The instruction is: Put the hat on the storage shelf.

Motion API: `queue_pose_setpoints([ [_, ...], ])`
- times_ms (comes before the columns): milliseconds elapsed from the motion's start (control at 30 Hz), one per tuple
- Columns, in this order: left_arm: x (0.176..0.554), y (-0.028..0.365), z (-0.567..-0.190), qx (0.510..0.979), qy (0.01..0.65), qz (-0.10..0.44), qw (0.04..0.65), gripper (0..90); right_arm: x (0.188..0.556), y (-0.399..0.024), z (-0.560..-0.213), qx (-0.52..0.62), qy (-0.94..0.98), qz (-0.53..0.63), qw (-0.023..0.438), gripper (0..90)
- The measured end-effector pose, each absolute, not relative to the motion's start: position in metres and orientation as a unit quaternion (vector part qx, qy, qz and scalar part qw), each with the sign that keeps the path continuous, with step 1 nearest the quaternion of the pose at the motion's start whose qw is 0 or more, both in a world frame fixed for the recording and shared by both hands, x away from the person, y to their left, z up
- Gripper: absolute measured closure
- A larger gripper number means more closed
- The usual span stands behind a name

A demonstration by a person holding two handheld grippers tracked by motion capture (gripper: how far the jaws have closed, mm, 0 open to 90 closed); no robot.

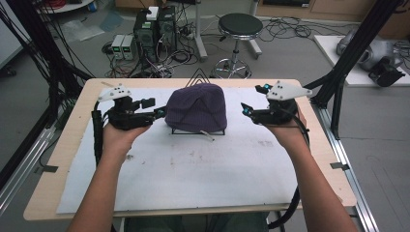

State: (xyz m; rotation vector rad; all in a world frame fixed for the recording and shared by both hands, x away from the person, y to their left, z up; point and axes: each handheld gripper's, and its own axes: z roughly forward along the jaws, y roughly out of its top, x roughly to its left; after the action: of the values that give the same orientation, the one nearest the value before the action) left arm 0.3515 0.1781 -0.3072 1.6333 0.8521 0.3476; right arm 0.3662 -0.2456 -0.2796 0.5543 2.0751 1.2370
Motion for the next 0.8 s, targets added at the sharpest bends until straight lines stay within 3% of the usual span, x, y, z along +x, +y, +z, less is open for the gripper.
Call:
queue_pose_setpoints([
  [467,0.335,0.193,-0.337,0.725,0.344,0.180,0.570,20.5,0.324,-0.281,-0.321,0.249,0.775,0.490,0.314,17.5],
  [800,0.339,0.192,-0.348,0.739,0.342,0.186,0.550,17.4,0.336,-0.287,-0.345,0.272,0.765,0.499,0.301,12.4],
])
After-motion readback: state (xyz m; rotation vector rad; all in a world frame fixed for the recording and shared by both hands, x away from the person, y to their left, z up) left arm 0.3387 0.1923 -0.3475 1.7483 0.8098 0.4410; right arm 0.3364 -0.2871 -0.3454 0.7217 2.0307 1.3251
